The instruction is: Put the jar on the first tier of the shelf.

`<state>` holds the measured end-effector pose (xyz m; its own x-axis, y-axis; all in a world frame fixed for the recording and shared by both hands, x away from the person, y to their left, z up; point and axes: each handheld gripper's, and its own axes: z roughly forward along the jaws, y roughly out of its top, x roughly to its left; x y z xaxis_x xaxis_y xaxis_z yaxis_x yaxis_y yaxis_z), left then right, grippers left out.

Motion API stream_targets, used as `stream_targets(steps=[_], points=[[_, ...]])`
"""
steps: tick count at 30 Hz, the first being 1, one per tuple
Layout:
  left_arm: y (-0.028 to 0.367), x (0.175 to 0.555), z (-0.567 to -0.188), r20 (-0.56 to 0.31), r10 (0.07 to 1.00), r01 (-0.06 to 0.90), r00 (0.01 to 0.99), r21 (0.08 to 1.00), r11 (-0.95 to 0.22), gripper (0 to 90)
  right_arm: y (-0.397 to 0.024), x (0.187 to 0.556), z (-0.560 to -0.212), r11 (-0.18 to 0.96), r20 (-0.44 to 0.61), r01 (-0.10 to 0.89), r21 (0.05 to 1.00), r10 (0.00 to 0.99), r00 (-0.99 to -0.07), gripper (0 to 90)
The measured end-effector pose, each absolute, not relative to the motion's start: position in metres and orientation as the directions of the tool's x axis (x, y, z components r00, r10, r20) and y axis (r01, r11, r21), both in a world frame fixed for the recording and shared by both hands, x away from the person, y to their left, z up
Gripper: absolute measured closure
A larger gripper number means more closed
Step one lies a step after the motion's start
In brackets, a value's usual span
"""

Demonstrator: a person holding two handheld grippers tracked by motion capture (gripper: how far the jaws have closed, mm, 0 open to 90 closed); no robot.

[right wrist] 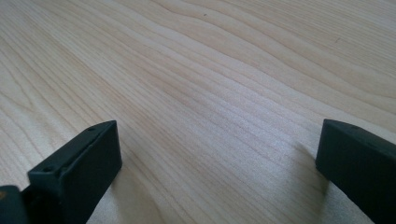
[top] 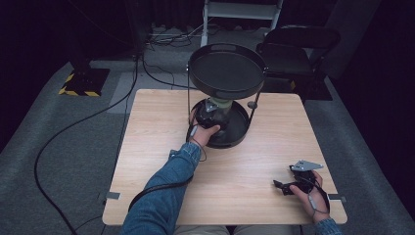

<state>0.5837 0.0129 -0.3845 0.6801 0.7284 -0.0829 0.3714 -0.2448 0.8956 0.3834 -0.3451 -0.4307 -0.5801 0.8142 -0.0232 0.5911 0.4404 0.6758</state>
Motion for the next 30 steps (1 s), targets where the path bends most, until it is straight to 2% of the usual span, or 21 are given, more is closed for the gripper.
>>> stream_targets(steps=[30], points=[[0.058,0.531,-0.338,-0.014,0.715,0.288,0.699,0.92,-0.264,3.4,-0.345,0.383,-0.431,0.441,-0.023,0.591,0.676,0.814,-0.58,0.3]])
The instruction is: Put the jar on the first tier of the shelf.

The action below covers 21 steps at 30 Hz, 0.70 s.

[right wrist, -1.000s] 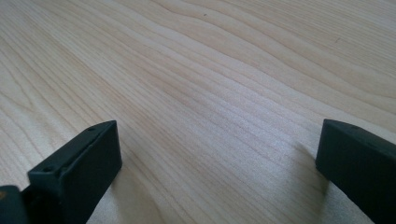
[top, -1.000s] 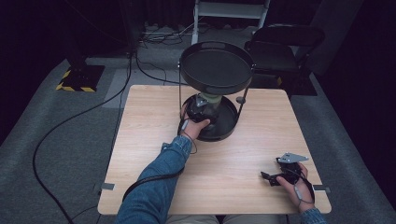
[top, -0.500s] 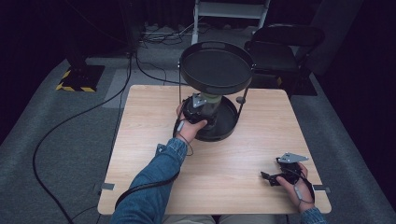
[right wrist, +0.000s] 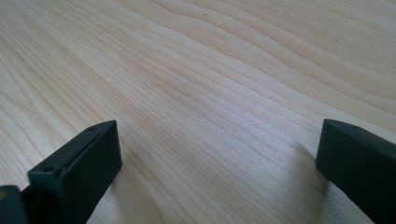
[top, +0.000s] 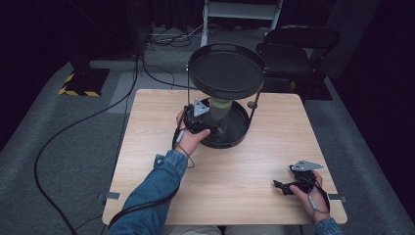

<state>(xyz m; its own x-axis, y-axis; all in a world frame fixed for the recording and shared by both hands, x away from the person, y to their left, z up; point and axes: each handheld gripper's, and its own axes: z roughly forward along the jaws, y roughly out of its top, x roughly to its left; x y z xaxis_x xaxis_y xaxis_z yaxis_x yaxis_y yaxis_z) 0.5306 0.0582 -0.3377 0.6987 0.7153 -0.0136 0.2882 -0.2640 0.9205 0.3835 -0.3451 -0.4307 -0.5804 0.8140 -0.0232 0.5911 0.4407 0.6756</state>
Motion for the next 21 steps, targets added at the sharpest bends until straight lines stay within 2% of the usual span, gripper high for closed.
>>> stream_targets(steps=[21], points=[[0.089,0.495,-0.328,0.024,0.701,0.272,0.713,0.911,-0.309,3.7,-0.345,0.383,-0.431,0.441,-0.023,0.591,0.676,0.814,-0.58,0.3]])
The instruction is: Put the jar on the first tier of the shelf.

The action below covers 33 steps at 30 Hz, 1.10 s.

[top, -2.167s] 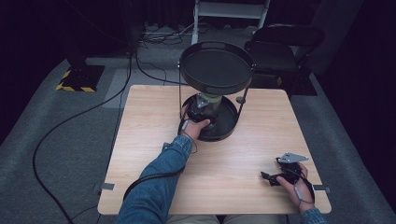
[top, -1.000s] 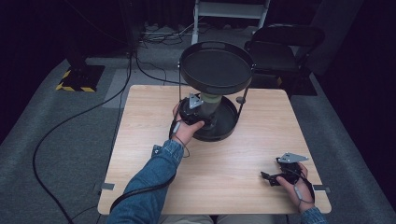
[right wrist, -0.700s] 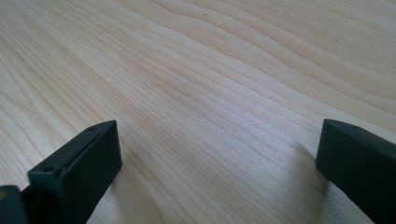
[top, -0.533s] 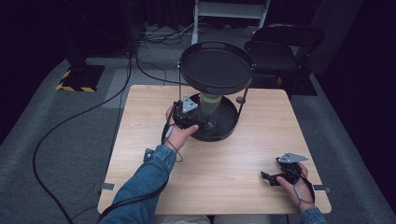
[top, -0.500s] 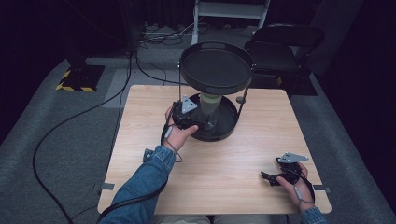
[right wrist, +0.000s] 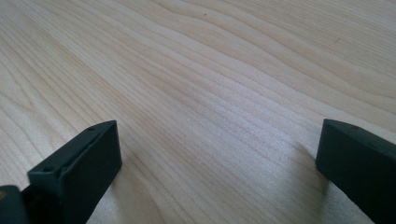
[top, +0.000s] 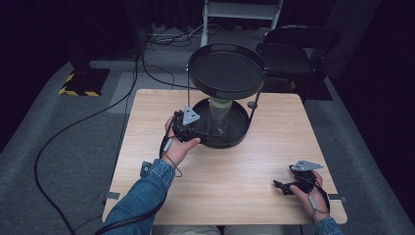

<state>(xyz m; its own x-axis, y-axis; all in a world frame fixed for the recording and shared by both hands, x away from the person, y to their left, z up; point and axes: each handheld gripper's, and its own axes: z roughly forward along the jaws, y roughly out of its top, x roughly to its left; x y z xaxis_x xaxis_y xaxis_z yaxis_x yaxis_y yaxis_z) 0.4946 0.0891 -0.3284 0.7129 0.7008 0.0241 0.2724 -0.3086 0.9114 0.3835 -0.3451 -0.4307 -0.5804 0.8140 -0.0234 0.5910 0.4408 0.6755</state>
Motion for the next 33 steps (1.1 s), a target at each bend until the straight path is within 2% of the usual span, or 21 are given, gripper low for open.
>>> stream_targets(steps=[33], points=[[0.156,0.456,-0.339,0.049,0.734,0.296,0.677,0.896,-0.332,3.8,-0.345,0.383,-0.431,0.44,-0.023,0.591,0.676,0.814,-0.58,0.3]])
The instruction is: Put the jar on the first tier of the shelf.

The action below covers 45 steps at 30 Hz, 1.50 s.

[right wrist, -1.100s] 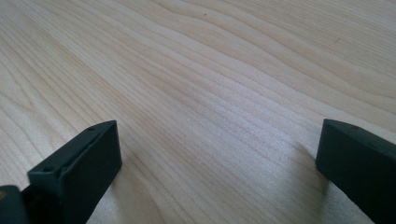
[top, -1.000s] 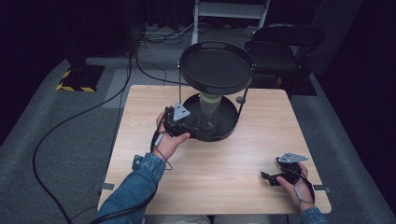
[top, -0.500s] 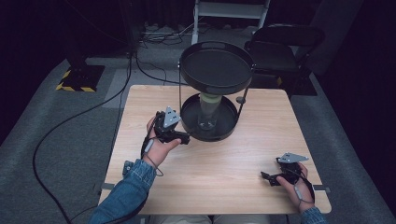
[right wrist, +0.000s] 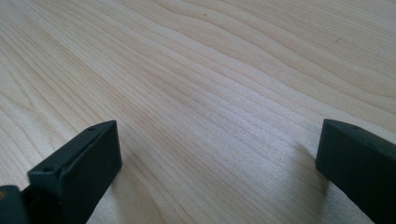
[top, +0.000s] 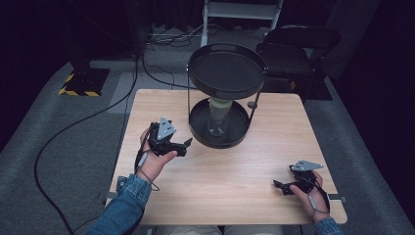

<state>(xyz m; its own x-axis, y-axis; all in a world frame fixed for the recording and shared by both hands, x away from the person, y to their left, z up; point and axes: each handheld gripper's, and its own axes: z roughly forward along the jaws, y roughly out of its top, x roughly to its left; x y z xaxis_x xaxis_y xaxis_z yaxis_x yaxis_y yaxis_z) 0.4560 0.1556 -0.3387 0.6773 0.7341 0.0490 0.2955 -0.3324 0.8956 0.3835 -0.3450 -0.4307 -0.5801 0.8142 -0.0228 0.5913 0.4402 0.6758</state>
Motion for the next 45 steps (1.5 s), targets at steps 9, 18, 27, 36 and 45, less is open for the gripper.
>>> stream_targets(steps=[9,18,27,36,45], points=[[0.169,0.446,-0.347,0.05,0.728,0.307,0.684,0.885,-0.35,4.5,-0.345,0.383,-0.431,0.44,-0.023,0.591,0.676,0.814,-0.58,0.3],[0.183,0.436,-0.354,0.064,0.736,0.318,0.674,0.874,-0.367,4.7,-0.345,0.383,-0.431,0.44,-0.023,0.591,0.676,0.814,-0.58,0.3],[0.2,0.426,-0.365,0.071,0.749,0.338,0.658,0.862,-0.379,4.9,-0.345,0.384,-0.431,0.44,-0.023,0.591,0.676,0.814,-0.58,0.3],[0.214,0.415,-0.377,0.072,0.767,0.362,0.637,0.851,-0.38,7.9,-0.345,0.383,-0.431,0.44,-0.023,0.591,0.676,0.814,-0.58,0.3],[0.227,0.408,-0.392,0.057,0.779,0.404,0.625,0.83,-0.385,7.4,-0.345,0.383,-0.431,0.44,-0.023,0.591,0.676,0.814,-0.58,0.3]])
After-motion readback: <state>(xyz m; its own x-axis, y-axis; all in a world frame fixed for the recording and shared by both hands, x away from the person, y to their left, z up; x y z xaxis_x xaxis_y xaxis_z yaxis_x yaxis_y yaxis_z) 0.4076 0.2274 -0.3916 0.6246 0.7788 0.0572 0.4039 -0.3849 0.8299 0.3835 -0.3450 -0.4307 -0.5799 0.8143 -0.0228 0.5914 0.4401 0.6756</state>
